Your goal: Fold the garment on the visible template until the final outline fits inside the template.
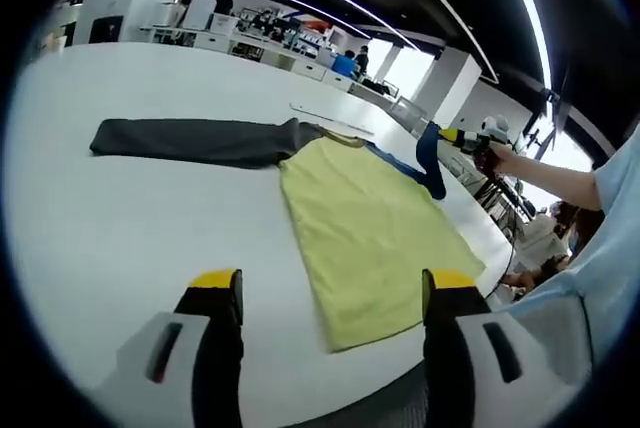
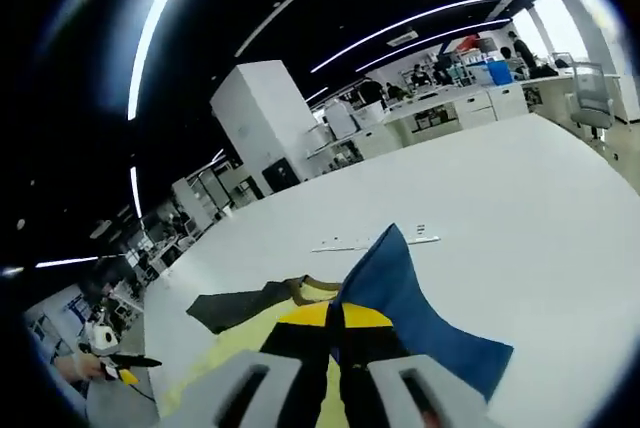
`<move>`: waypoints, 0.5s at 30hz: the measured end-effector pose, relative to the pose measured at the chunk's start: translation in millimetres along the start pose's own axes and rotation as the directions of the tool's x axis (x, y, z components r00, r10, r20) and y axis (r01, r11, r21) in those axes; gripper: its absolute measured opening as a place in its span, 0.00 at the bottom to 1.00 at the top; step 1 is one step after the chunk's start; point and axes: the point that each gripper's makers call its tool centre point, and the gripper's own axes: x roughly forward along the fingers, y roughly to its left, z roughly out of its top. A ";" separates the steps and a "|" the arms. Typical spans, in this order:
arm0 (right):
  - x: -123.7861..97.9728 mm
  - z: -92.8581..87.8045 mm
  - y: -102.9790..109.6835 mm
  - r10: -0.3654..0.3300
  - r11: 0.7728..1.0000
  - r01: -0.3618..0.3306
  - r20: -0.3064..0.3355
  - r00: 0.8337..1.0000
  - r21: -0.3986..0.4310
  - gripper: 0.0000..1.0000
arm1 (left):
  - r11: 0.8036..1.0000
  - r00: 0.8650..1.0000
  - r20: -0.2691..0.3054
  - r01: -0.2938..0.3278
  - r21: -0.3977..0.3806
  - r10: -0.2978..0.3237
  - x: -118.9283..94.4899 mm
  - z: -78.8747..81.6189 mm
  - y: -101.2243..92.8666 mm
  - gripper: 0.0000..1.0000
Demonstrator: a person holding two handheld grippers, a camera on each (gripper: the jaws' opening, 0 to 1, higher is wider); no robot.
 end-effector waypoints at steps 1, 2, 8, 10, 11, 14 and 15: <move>6.8 -0.8 6.7 0.018 1.000 -0.018 -0.007 1.000 -0.001 0.00 | 1.000 1.000 0.001 0.000 0.000 0.000 -0.3 -0.1 -0.4 0.69; 13.4 0.8 5.8 0.029 1.000 -0.029 -0.011 1.000 -0.002 0.00 | 1.000 1.000 0.002 -0.002 0.000 0.002 -1.0 -0.3 -0.2 0.69; 48.6 5.4 26.0 0.103 0.995 -0.103 -0.016 0.995 0.002 0.00 | 1.000 1.000 0.002 -0.003 0.003 0.003 -2.2 -2.3 0.6 0.69; 60.2 6.9 39.6 0.137 0.991 -0.137 -0.009 0.991 -0.001 0.00 | 1.000 1.000 0.001 -0.005 0.005 0.005 -2.3 -2.7 1.5 0.68; 64.3 8.5 44.7 0.149 0.989 -0.149 0.001 0.989 -0.001 0.00 | 1.000 1.000 0.002 -0.005 0.002 0.005 -2.4 -2.6 1.3 0.68; 80.3 6.5 67.1 0.191 0.981 -0.191 0.011 0.981 0.001 0.00 | 1.000 1.000 0.007 -0.004 -0.001 0.004 -2.9 -1.3 0.8 0.67; 86.7 3.9 74.2 0.206 0.979 -0.206 0.004 0.979 -0.003 0.00 | 1.000 1.000 0.009 -0.007 0.000 0.007 -3.2 -1.2 1.8 0.67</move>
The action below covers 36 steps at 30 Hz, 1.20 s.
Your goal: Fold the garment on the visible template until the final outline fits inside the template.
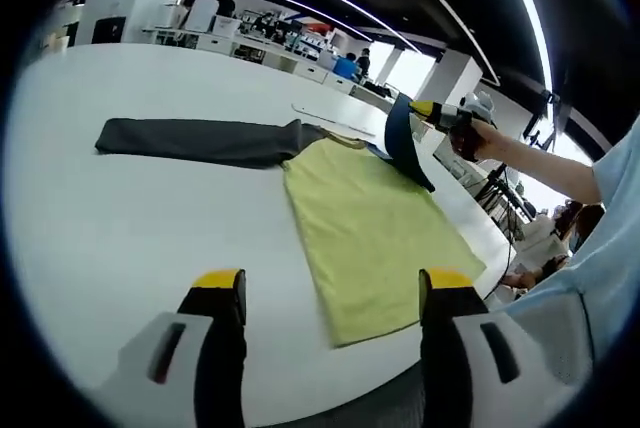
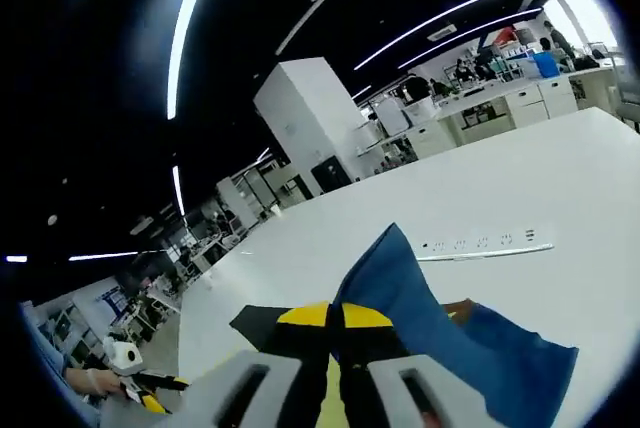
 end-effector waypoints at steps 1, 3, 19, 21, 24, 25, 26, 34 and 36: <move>8.0 -4.0 7.8 0.017 1.000 -0.017 -0.013 1.000 -0.011 0.00 | 1.000 1.000 0.001 -0.002 -0.002 0.002 -0.3 0.1 0.5 0.67; 17.8 -8.3 14.6 0.027 0.999 -0.027 -0.026 0.999 -0.023 0.00 | 1.000 1.000 0.006 -0.003 -0.010 0.003 -1.2 0.7 1.4 0.67; 87.7 -87.2 39.4 0.019 0.993 -0.047 -0.260 0.966 -0.104 0.00 | 0.999 1.000 0.013 -0.019 -0.033 0.019 -2.7 -1.3 6.2 0.66; 90.9 -97.4 35.6 0.002 0.992 -0.038 -0.292 0.956 -0.118 0.00 | 0.999 1.000 0.014 -0.020 -0.037 0.021 -2.9 -1.9 6.4 0.66; 99.0 -114.1 30.1 -0.012 0.994 -0.025 -0.326 0.945 -0.108 0.00 | 0.999 0.999 0.021 -0.024 -0.049 0.025 -3.6 -2.6 8.7 0.67; 100.5 -117.6 29.1 -0.015 0.994 -0.021 -0.332 0.943 -0.106 0.00 | 0.998 0.999 0.019 -0.026 -0.050 0.026 -3.9 -3.0 9.2 0.66; 103.6 -122.6 28.8 -0.015 0.995 -0.020 -0.342 0.940 -0.099 0.00 | 0.998 0.999 0.022 -0.028 -0.050 0.030 -4.2 -2.6 9.7 0.66; 116.3 -146.4 24.1 -0.018 0.993 -0.030 -0.405 0.914 -0.112 0.00 | 0.997 0.999 0.033 -0.039 -0.068 0.041 -5.0 -1.6 13.1 0.66; 117.6 -148.7 25.2 -0.020 0.993 -0.029 -0.407 0.913 -0.112 0.00 | 0.997 0.999 0.037 -0.036 -0.073 0.039 -5.2 -1.2 13.0 0.66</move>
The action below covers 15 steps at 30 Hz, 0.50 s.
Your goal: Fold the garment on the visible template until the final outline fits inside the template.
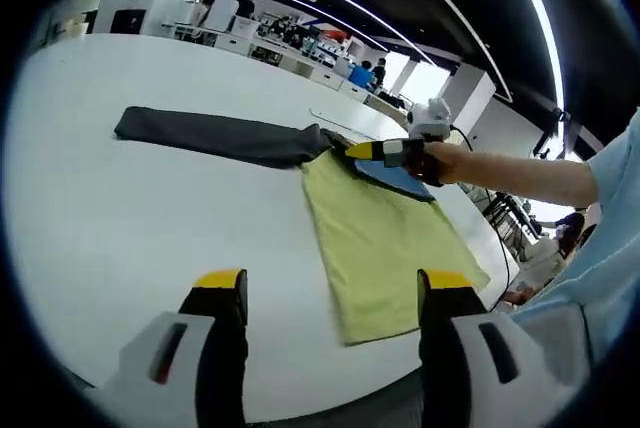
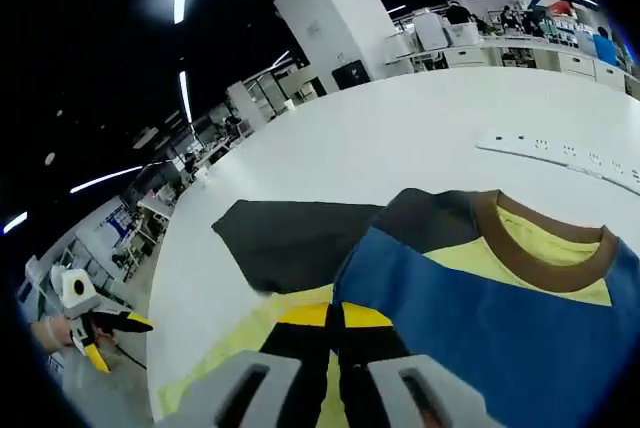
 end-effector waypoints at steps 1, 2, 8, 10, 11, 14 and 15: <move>2.2 0.3 -1.8 0.003 1.000 -0.003 -0.003 1.000 0.004 0.00 | 1.000 1.000 0.002 -0.003 -0.003 0.003 -0.1 0.3 0.6 0.66; 3.4 0.5 -2.3 0.002 1.000 -0.002 -0.004 1.000 0.003 0.00 | 1.000 1.000 0.004 -0.004 -0.002 0.004 -0.1 0.5 0.8 0.66; 7.1 -2.8 -2.9 0.013 0.999 -0.014 -0.023 1.000 -0.035 0.00 | 1.000 1.000 0.014 -0.002 -0.012 0.002 -0.2 2.2 0.9 0.66; 6.3 -2.6 -2.4 0.009 0.998 -0.010 -0.019 1.000 -0.064 0.00 | 1.000 1.000 0.015 0.001 -0.013 -0.001 -0.1 2.1 0.6 0.66; 6.2 -0.9 0.3 0.024 0.997 -0.024 -0.011 1.000 -0.074 0.02 | 1.000 1.000 0.012 0.004 -0.012 -0.004 -0.1 1.6 0.2 0.65; 4.4 1.3 2.8 0.023 0.994 -0.022 0.004 1.000 -0.110 0.16 | 1.000 1.000 0.010 0.007 -0.009 -0.007 -0.2 1.2 -0.5 0.65; 3.9 1.1 3.1 0.023 0.993 -0.022 0.002 1.000 -0.115 0.20 | 1.000 1.000 0.010 0.008 -0.010 -0.008 -0.2 1.2 -0.6 0.65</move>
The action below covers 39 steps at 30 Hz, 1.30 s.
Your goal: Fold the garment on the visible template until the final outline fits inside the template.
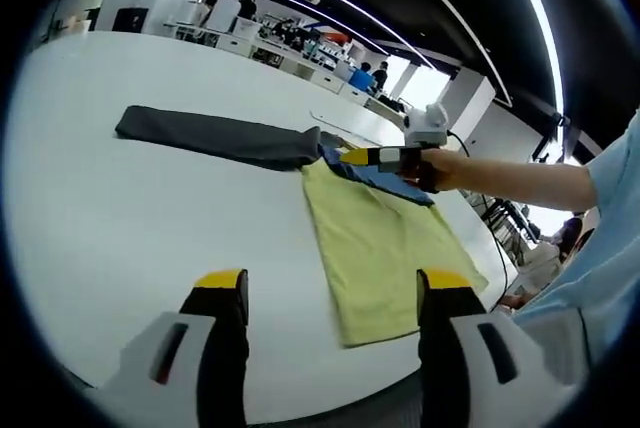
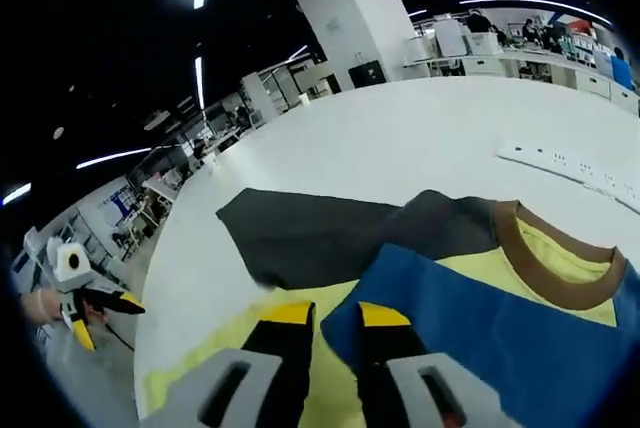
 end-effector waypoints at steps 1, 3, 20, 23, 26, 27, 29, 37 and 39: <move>-0.6 0.8 0.2 0.000 1.000 0.000 0.006 1.000 -0.014 0.26 | 1.000 1.000 -0.001 0.001 0.000 -0.001 0.1 -0.2 0.2 0.65; -2.7 1.5 0.6 -0.005 0.999 0.006 0.016 1.000 -0.035 0.35 | 1.000 1.000 -0.002 0.001 0.001 -0.001 0.4 -0.5 0.4 0.65; -38.3 -4.2 -11.1 -0.077 0.988 0.080 0.028 0.997 -0.131 1.00 | 1.000 1.000 0.010 0.025 0.009 -0.025 1.2 7.9 -2.4 0.65; -48.1 -1.9 -11.8 -0.081 0.990 0.085 0.043 0.996 -0.109 1.00 | 1.000 0.999 0.018 0.027 0.003 -0.027 0.5 11.0 -2.8 0.65; -59.8 -1.6 -14.5 -0.089 0.989 0.095 0.054 0.995 -0.110 1.00 | 0.999 0.999 0.017 0.031 0.015 -0.031 -0.7 13.4 -3.6 0.65; -66.1 -2.7 -14.9 -0.093 0.991 0.099 0.061 0.994 -0.093 1.00 | 0.999 0.999 0.010 0.035 0.016 -0.035 -0.6 13.2 -3.4 0.65; -76.6 -6.0 -16.3 -0.103 0.990 0.110 0.076 0.992 -0.090 1.00 | 0.999 0.999 0.006 0.033 0.022 -0.033 -0.3 13.7 0.6 0.65; -114.9 -27.6 -28.6 -0.159 0.984 0.165 0.086 0.983 -0.063 1.00 | 0.999 1.000 0.010 0.022 0.030 -0.022 2.4 23.0 11.2 0.64; -121.5 -32.1 -32.0 -0.174 0.983 0.179 0.091 0.980 -0.042 1.00 | 0.999 1.000 0.007 0.025 0.038 -0.025 4.4 26.4 14.2 0.64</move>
